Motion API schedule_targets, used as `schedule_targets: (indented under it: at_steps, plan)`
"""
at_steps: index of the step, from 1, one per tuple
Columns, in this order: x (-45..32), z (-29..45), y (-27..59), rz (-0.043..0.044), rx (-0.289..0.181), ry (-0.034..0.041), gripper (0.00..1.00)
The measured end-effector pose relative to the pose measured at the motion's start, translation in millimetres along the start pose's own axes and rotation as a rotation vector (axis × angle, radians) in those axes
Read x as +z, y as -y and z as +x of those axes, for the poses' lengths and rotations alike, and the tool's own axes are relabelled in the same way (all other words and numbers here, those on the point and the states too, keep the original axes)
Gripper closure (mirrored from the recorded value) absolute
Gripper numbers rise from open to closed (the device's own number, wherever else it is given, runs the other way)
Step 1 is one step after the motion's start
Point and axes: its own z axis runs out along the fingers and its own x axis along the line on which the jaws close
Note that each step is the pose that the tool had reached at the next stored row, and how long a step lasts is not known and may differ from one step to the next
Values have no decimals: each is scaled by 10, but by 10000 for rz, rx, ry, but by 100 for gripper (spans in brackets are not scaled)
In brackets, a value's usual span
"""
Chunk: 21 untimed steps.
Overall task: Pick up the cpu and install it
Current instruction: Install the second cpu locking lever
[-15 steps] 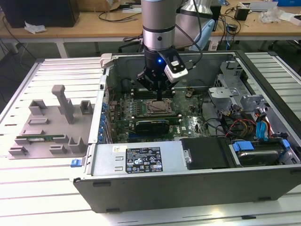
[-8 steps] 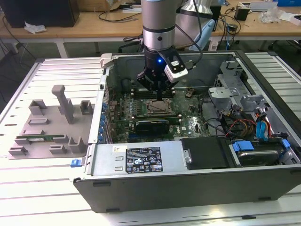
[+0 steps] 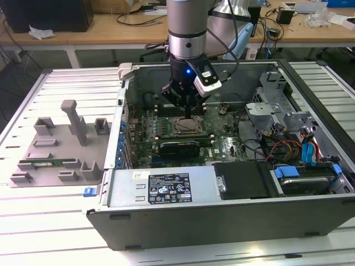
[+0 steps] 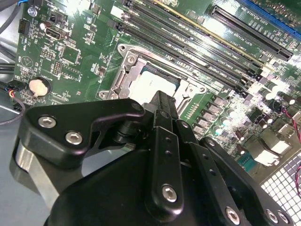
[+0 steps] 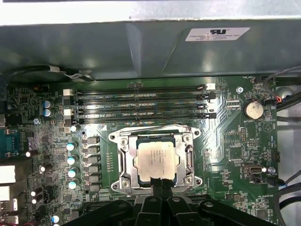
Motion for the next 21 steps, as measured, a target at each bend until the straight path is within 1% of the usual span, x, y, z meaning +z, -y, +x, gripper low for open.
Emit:
schedule_targets:
  at_steps: [1,2,4,7,13,15,16,17,20,21]
  plan:
    - [-28,-1,0,1,0,0,89]
    - [-37,-2,0,1,0,0,89]
    - [-41,-2,2,1,0,0,89]
    - [-41,-3,33,1,0,-1,89]
    - [-40,-10,148,1,-1,0,89]
    - [-38,-15,228,0,0,0,89]
    - [-35,-16,244,-1,0,1,89]
    - [-30,-17,265,0,0,0,89]
    - [50,-14,295,-13,-6,-3,89]
    - [65,-12,302,-16,-13,-5,89]
